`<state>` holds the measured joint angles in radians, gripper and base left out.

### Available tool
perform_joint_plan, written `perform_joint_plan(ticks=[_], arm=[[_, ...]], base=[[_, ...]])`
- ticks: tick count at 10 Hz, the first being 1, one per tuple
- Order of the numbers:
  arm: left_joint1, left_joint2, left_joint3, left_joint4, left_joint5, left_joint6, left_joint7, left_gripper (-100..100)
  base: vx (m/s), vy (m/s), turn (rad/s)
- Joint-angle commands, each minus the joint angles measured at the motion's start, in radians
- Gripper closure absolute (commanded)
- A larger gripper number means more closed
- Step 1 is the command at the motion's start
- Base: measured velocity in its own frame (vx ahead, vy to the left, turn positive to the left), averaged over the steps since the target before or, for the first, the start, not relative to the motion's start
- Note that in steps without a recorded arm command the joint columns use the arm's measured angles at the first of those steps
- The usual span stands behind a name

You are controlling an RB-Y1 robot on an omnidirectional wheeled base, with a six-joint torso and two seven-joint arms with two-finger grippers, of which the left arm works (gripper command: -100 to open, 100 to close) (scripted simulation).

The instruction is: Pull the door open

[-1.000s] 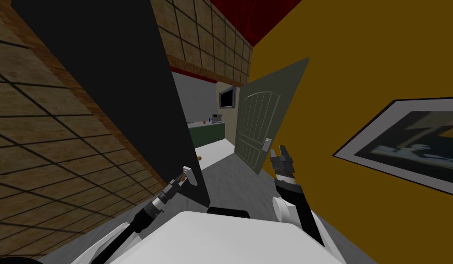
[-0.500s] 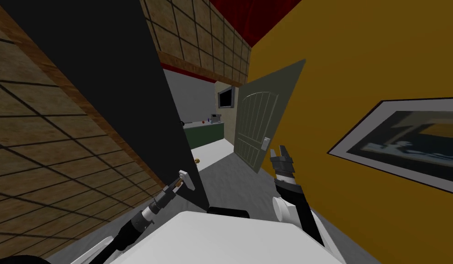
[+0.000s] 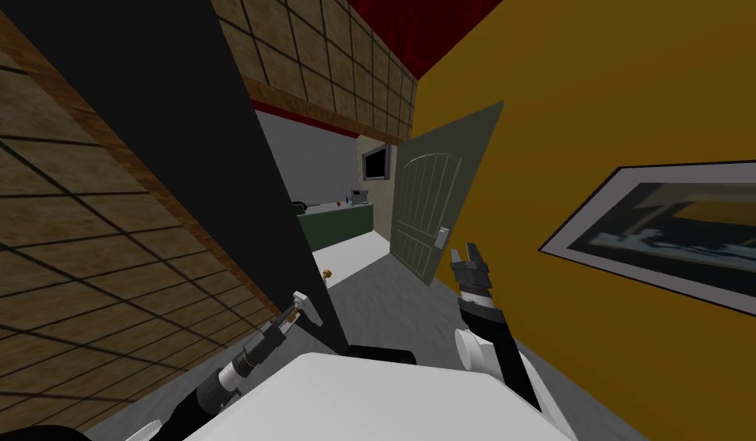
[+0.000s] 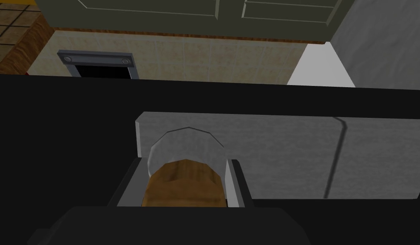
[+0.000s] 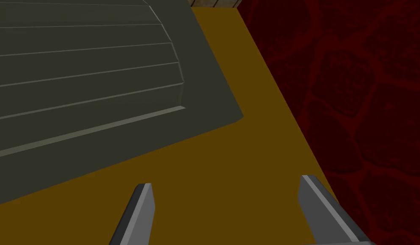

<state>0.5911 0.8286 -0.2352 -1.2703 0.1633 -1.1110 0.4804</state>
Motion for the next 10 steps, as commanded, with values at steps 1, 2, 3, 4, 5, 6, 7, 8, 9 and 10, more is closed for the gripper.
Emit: perform_joint_plan(ticks=[1, 2, 3, 4, 5, 6, 7, 8, 9, 10], arm=[[0.029, 0.016, 0.002, -0.001, 0.003, -0.031, 0.003, 100], [0.033, 0.018, 0.001, 0.000, 0.003, -0.038, 0.003, 100], [0.026, 0.012, -0.002, -0.006, 0.000, -0.031, 0.001, 100], [0.030, 0.012, -0.004, 0.012, -0.002, -0.055, 0.000, 100], [0.031, 0.012, -0.005, 0.017, -0.003, -0.061, 0.000, 100], [0.036, 0.012, -0.007, 0.035, -0.005, -0.085, -0.001, 100], [0.040, 0.013, -0.009, 0.049, -0.006, -0.104, -0.002, 100], [0.045, 0.013, -0.011, 0.065, -0.008, -0.125, -0.002, 100], [0.049, 0.013, -0.013, 0.082, -0.010, -0.147, -0.003, 100], [0.054, 0.013, -0.016, 0.100, -0.013, -0.172, -0.004, 100]], base=[[-0.159, 0.114, 0.007], [-0.188, 0.074, -0.005], [-0.076, 0.021, -0.016], [0.082, -0.053, -0.063], [0.131, -0.090, -0.031], [0.140, -0.088, -0.057], [0.129, -0.086, -0.082], [0.098, -0.075, -0.097], [0.076, -0.054, -0.063], [0.063, -0.044, -0.063]])
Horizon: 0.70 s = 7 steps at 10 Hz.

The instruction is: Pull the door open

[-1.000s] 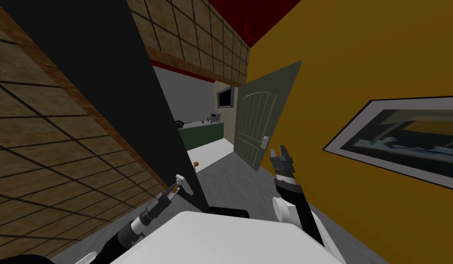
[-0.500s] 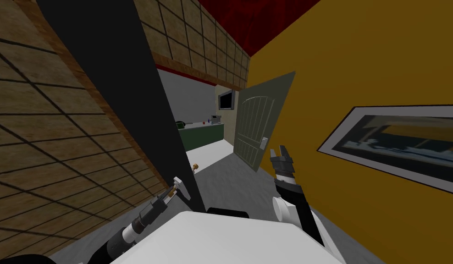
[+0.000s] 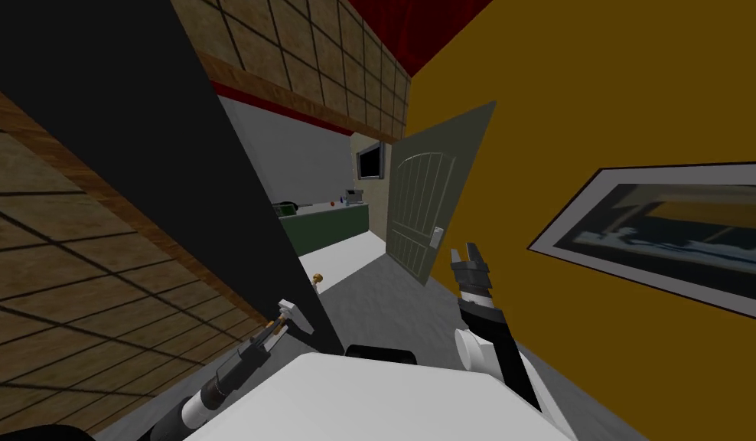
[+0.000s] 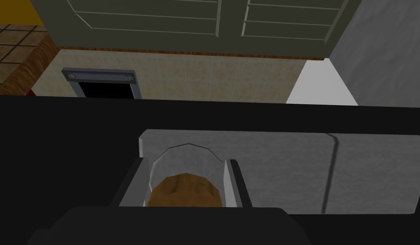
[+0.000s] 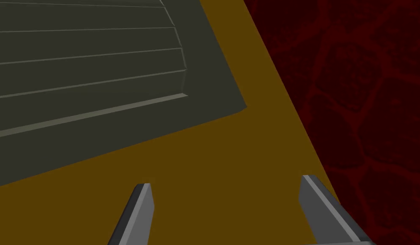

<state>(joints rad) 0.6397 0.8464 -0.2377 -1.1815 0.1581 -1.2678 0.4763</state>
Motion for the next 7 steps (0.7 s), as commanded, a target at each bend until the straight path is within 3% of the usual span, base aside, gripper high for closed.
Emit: perform_joint_plan(ticks=[1, 3, 4, 7], arm=[[0.011, -0.005, -0.016, 0.030, -0.010, -0.040, -0.001, 100], [0.019, -0.004, -0.020, 0.060, -0.014, -0.080, -0.002, 100], [0.041, -0.010, -0.004, 0.056, 0.001, -0.081, -0.004, -100], [0.096, -0.024, 0.022, 0.069, 0.026, -0.113, -0.010, -100]], base=[[0.040, -0.056, -0.052], [-0.005, -0.050, -0.028], [-0.020, -0.007, 0.221], [-0.023, 0.043, 0.257]])
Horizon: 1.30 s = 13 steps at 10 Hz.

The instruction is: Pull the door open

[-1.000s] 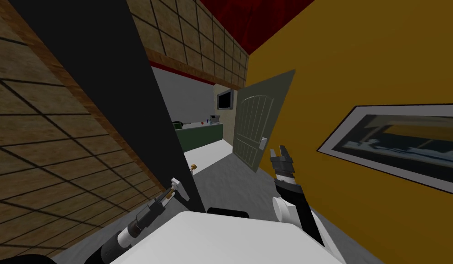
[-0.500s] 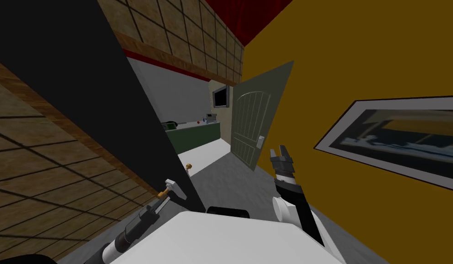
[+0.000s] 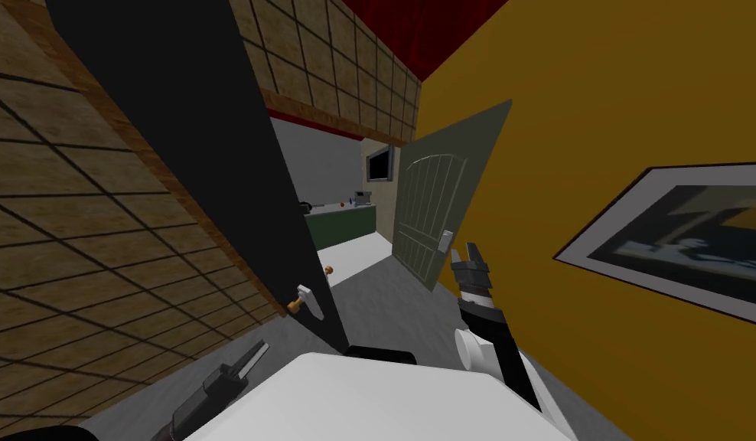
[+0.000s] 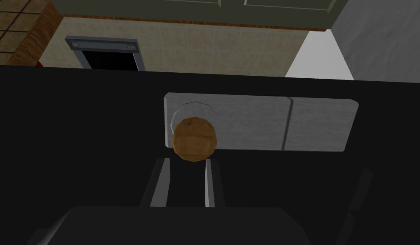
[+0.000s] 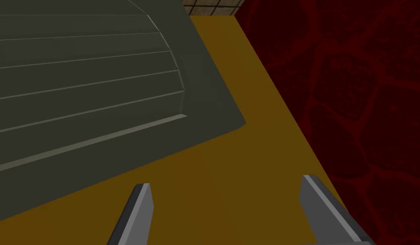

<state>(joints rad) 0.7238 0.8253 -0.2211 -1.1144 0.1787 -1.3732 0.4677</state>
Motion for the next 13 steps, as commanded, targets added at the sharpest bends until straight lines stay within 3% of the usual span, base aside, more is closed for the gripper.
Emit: perform_joint_plan(ticks=[1, 4, 8, 9, 10, 13], arm=[[0.032, -0.008, 0.015, 0.007, 0.015, -0.019, -0.004, -100], [0.018, -0.003, 0.019, 0.000, 0.019, 0.002, 0.004, -100], [-0.004, -0.004, 0.035, 0.006, 0.036, 0.035, 0.020, -100], [0.004, -0.003, 0.033, -0.001, 0.033, 0.031, 0.016, -100], [0.004, -0.003, 0.033, -0.001, 0.033, 0.031, 0.016, 100], [0.004, -0.003, 0.033, -0.001, 0.033, 0.031, 0.016, 100]], base=[[-0.042, 0.084, 0.309], [0.061, -0.046, -0.029], [0.192, -0.072, -0.073], [0.108, -0.024, -0.007], [-0.014, 0.003, 0.006], [-0.027, 0.006, -0.009]])
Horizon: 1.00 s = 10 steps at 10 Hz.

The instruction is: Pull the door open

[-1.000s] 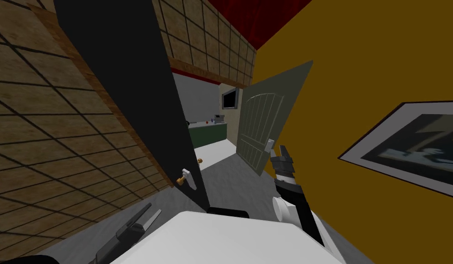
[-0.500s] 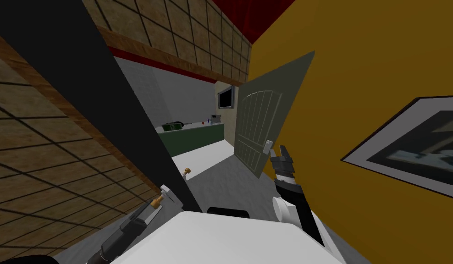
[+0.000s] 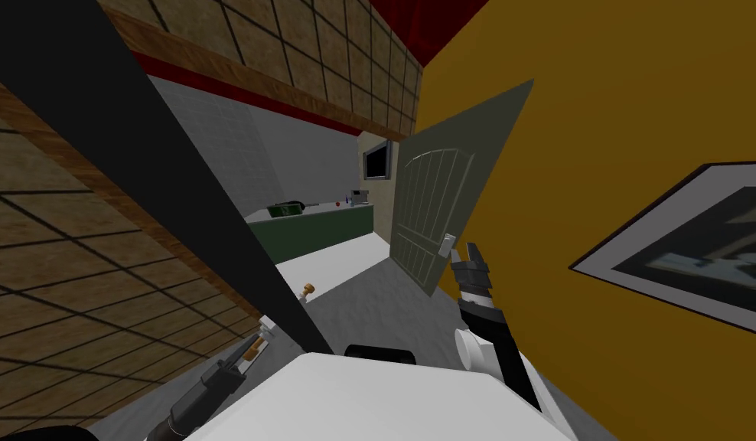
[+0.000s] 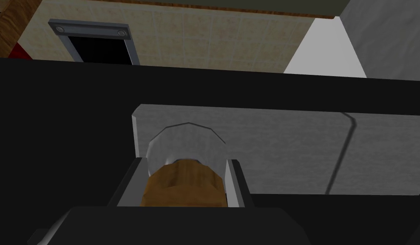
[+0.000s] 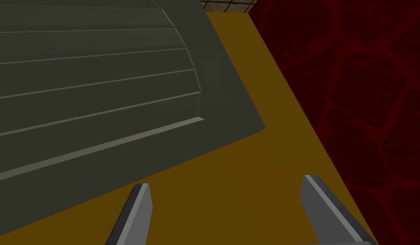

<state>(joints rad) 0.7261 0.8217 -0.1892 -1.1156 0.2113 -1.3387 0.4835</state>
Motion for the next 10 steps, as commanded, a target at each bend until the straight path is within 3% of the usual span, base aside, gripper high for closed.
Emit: perform_joint_plan(ticks=[1, 2, 4, 8, 9, 10], arm=[[0.002, 0.001, 0.001, 0.000, 0.001, -0.004, 0.000, 100], [0.002, 0.001, 0.001, 0.000, 0.001, -0.004, 0.000, 100], [0.015, -0.014, -0.006, 0.057, -0.009, -0.061, -0.008, 100], [0.034, -0.034, -0.016, 0.133, -0.021, -0.148, -0.018, 100], [0.034, -0.034, -0.016, 0.133, -0.021, -0.148, -0.018, 100], [0.039, -0.039, -0.018, 0.154, -0.024, -0.173, -0.021, 100]], base=[[-0.009, 0.005, 0.013], [-0.005, 0.003, 0.008], [-0.080, 0.034, -0.186], [-0.100, 0.063, -0.129], [-0.077, 0.034, -0.036], [-0.066, 0.024, -0.083]])
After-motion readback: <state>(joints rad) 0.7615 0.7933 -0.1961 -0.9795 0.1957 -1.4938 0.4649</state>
